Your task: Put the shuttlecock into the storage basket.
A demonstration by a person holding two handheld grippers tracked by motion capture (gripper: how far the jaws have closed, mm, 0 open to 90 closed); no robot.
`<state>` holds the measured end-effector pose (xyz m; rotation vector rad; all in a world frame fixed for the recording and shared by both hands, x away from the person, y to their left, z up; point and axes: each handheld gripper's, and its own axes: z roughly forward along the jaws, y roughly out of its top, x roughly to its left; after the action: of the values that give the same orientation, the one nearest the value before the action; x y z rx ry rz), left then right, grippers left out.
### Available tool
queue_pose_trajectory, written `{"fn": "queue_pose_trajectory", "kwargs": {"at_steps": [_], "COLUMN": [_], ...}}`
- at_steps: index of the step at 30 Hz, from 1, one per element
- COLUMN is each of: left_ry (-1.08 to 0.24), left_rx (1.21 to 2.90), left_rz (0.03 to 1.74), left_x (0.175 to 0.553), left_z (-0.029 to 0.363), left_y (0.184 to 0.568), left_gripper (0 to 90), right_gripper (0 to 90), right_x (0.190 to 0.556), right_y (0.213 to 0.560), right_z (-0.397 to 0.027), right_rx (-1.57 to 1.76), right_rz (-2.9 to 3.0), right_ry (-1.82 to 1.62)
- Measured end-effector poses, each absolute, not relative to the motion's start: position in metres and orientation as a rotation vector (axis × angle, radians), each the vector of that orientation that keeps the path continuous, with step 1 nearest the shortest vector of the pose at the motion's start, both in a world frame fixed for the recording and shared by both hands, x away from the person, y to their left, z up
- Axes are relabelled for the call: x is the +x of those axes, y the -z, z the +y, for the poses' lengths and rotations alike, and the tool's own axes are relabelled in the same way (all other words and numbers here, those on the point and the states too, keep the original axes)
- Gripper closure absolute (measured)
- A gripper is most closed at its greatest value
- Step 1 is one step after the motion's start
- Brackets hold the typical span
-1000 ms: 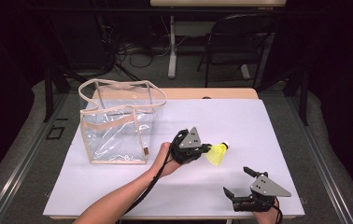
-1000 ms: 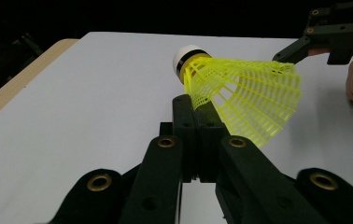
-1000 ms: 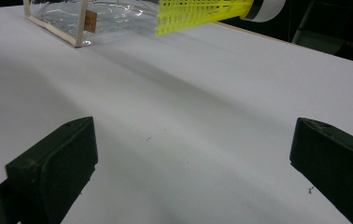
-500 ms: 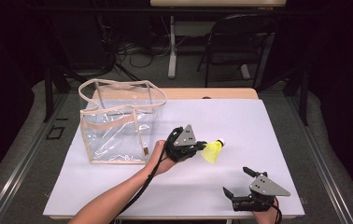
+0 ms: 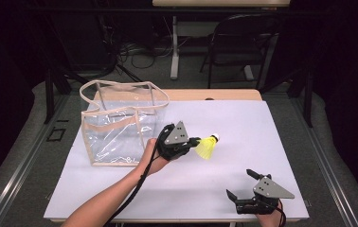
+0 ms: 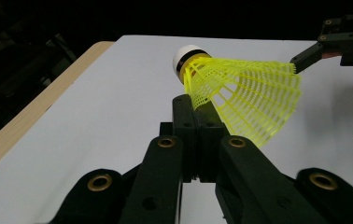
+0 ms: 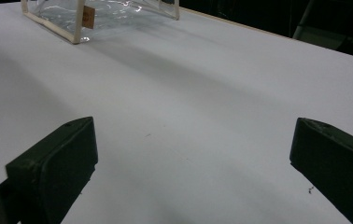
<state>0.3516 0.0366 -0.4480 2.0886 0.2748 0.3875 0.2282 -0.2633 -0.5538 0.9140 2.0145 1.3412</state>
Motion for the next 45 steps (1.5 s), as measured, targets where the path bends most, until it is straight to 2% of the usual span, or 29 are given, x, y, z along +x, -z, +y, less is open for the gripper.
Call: {"fn": "queue_pose_trajectory", "kwargs": {"at_steps": [45], "left_ry": [-0.487], "left_rx": [1.993], "left_rz": [0.394], "left_x": [0.358], "left_z": [0.089], "left_y": [0.431], "left_gripper": [89.8], "right_gripper": [0.5], "right_x": [0.228], "right_y": [0.554], "right_z": [-0.263], "right_rx": [0.909], "right_rz": [2.025], "right_ry": [-1.34]}}
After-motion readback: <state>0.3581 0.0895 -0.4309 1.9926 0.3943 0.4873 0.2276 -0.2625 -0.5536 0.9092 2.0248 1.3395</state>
